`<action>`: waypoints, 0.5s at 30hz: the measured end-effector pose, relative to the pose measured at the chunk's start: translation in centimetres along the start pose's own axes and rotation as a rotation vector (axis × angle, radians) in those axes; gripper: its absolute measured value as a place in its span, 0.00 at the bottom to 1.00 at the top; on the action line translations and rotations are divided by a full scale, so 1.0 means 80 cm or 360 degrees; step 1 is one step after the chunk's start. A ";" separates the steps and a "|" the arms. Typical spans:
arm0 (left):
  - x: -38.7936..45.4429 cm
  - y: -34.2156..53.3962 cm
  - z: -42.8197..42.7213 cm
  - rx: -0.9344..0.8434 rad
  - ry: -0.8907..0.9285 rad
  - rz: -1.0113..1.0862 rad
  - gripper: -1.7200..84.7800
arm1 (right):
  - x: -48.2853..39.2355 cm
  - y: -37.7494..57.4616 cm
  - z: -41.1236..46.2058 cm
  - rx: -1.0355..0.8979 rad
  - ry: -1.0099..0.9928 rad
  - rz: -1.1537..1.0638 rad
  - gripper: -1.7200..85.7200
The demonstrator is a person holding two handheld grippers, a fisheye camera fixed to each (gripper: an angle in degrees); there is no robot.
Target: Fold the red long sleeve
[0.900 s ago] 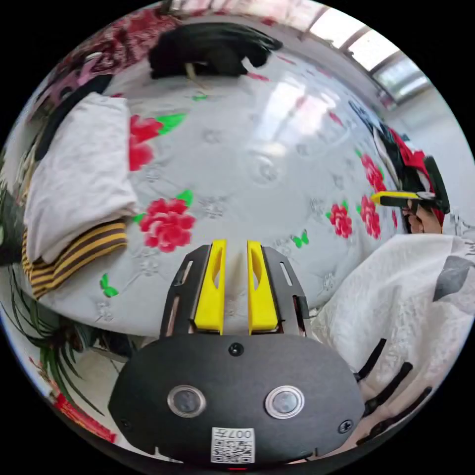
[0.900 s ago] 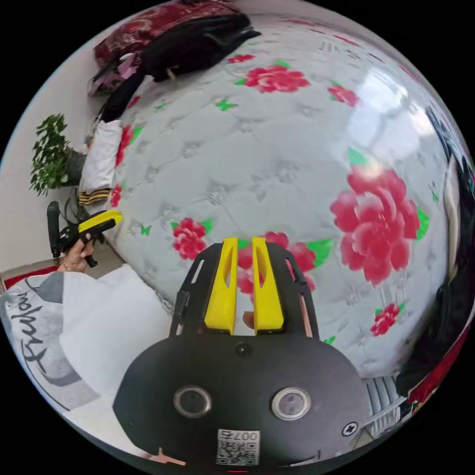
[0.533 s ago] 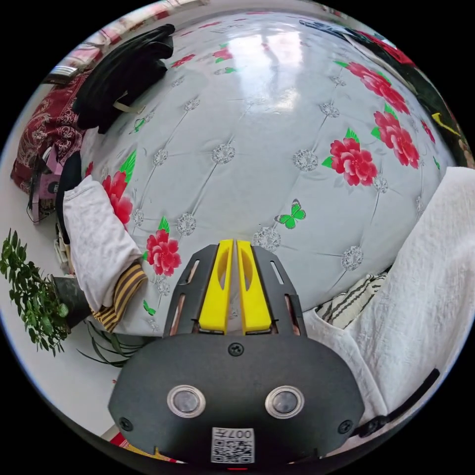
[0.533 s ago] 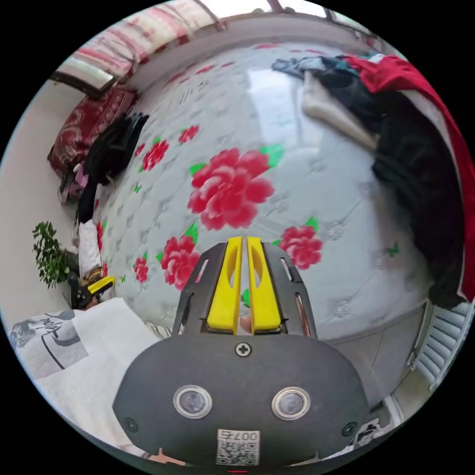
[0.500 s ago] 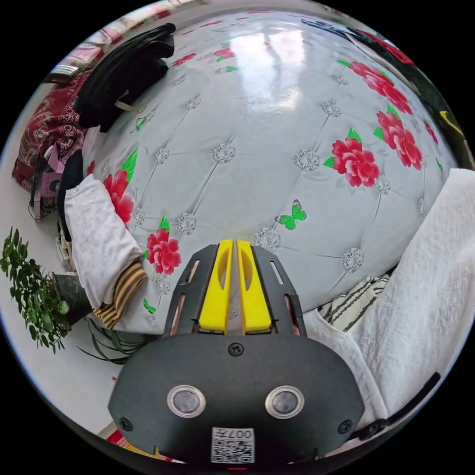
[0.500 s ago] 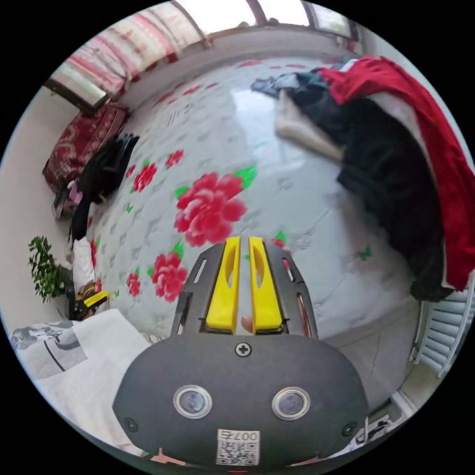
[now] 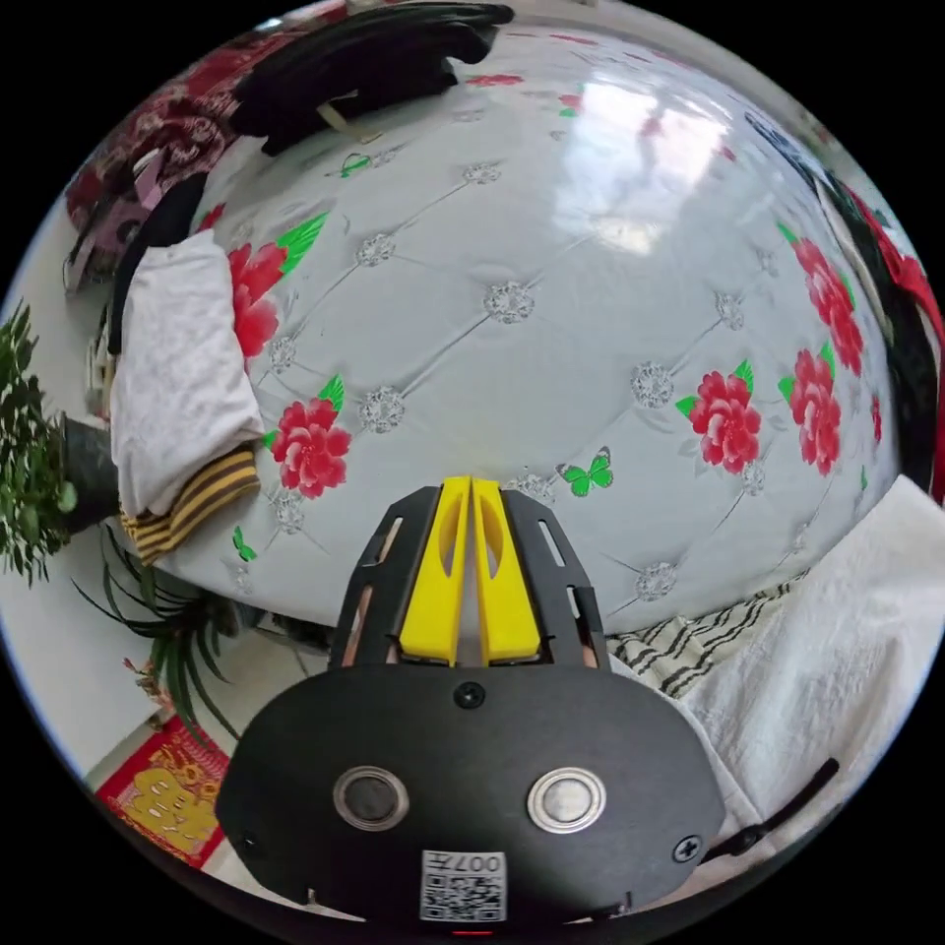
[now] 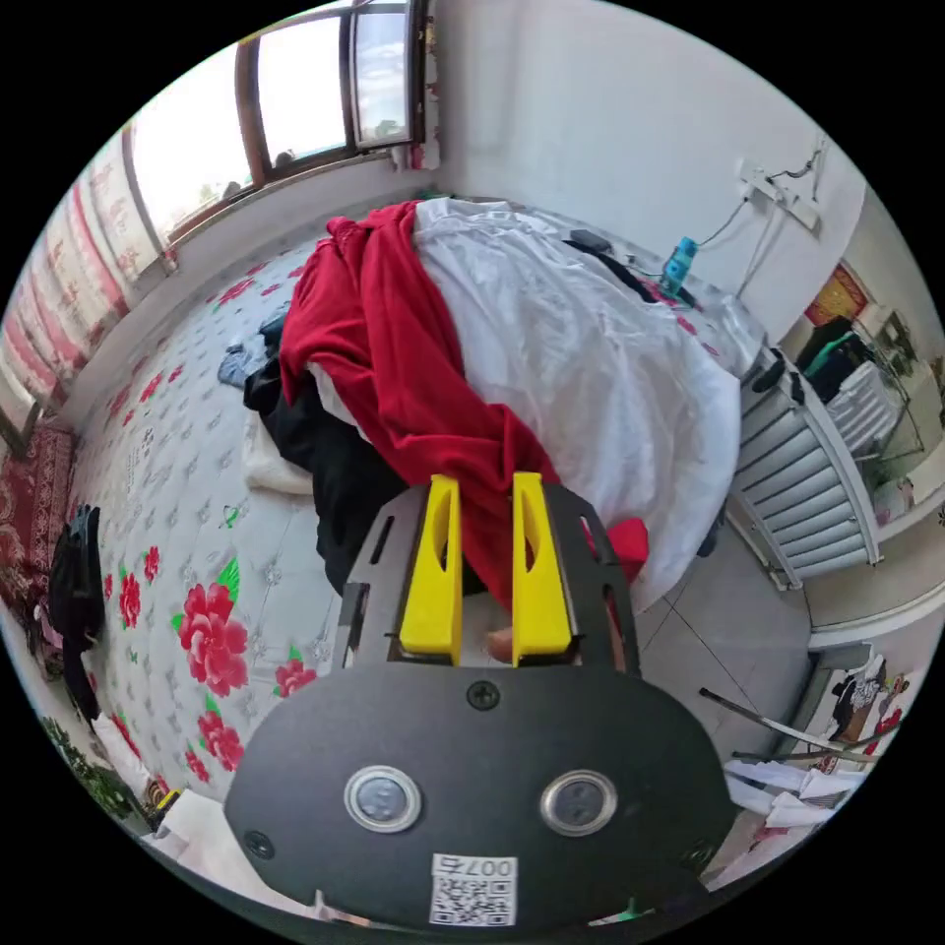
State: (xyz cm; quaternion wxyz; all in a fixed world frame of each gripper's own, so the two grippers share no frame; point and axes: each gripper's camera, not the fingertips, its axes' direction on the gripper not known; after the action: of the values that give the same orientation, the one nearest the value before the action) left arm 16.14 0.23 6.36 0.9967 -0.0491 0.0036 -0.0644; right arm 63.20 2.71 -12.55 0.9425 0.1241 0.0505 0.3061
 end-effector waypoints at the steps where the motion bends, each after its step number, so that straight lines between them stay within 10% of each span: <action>1: -0.015 0.004 -0.003 0.0034 0.0248 -0.0080 0.01 | -0.006 0.003 -0.003 0.0009 -0.0030 -0.0036 0.08; 5: -0.030 0.039 -0.021 0.0334 0.0758 -0.0280 0.01 | -0.078 0.067 -0.045 0.0221 -0.0406 -0.0384 0.05; 15: 0.053 0.027 -0.082 0.0460 0.0700 0.0218 0.01 | -0.333 0.270 -0.103 -0.0257 -0.1619 -0.1298 0.02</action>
State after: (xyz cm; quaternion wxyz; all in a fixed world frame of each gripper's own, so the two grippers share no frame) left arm 20.52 1.14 -0.36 0.9707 0.1092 0.2140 -0.0057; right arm 28.06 5.58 -14.29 0.8957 0.1532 -0.3814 -0.1698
